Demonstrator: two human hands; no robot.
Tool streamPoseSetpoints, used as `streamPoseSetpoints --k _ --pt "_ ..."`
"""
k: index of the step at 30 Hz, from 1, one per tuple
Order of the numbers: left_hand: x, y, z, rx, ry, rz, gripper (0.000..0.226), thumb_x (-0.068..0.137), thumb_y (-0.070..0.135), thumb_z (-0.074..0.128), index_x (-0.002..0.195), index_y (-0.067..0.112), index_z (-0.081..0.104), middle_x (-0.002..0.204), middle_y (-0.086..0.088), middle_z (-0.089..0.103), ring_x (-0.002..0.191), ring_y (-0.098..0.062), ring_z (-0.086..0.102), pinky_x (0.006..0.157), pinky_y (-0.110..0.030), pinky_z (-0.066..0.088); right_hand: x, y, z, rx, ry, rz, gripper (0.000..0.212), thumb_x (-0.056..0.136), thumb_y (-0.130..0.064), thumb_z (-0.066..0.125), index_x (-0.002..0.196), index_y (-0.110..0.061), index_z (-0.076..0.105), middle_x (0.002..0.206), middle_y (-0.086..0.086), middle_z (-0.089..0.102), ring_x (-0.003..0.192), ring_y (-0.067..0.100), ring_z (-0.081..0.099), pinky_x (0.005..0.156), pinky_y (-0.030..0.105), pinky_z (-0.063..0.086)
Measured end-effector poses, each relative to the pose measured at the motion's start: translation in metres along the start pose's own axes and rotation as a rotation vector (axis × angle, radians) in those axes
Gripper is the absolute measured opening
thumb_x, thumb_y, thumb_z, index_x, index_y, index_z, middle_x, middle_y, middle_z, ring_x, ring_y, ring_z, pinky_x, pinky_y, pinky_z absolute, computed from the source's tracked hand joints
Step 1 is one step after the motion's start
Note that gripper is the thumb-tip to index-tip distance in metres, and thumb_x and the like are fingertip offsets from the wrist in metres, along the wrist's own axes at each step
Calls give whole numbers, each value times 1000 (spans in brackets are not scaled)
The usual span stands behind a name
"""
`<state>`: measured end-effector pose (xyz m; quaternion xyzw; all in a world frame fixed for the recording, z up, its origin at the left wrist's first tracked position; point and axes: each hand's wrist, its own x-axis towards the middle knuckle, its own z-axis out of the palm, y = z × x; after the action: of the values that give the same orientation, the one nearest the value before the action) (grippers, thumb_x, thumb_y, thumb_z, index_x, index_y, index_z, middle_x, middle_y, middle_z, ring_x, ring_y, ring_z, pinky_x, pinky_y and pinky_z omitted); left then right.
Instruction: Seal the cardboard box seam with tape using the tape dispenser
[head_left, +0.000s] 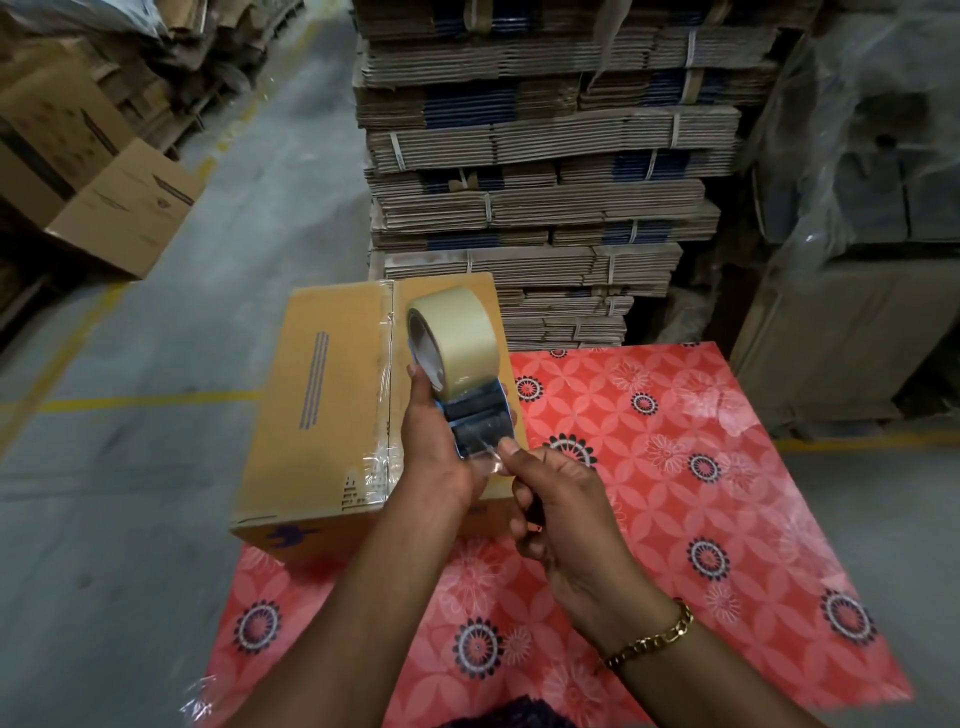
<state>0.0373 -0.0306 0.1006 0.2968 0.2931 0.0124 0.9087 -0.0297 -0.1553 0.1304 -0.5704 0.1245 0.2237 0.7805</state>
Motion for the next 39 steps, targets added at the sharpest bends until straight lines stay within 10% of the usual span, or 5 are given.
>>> streamPoseSetpoints --k 12,19,24,30,39 --pt "25 -6 -24 112 46 -57 54 100 45 48 83 4 78 80 -16 73 65 -28 70 55 -31 58 -11 39 -19 -39 43 33 28 90 -27 72 69 -17 57 52 -1 50 40 12 42 37 19 25" --pt "68 -14 -61 565 209 -67 42 78 31 67 109 3 74 92 -16 78 86 -38 74 87 -59 59 10 66 -28 -82 116 89 31 91 -31 72 68 -18 55 57 0 50 44 11 43 41 23 28" --pt "85 -12 -71 935 263 85 9 79 22 76 82 14 75 95 -15 78 82 -30 70 86 -52 60 17 78 -29 -84 142 140 26 92 -30 71 82 -11 57 55 -2 50 42 10 44 42 23 27" --pt "77 -7 -76 1626 256 498 19 85 28 72 100 17 75 99 -7 70 88 -31 66 71 -35 50 21 87 -27 -7 150 195 28 91 -30 72 75 -16 54 56 -2 49 43 10 43 40 21 26" --pt "10 -12 -120 1593 15 865 23 86 10 66 104 25 62 107 7 58 86 -13 61 64 -27 48 23 92 -31 51 110 233 22 92 -32 71 79 -16 64 57 -4 51 46 8 44 42 20 29"
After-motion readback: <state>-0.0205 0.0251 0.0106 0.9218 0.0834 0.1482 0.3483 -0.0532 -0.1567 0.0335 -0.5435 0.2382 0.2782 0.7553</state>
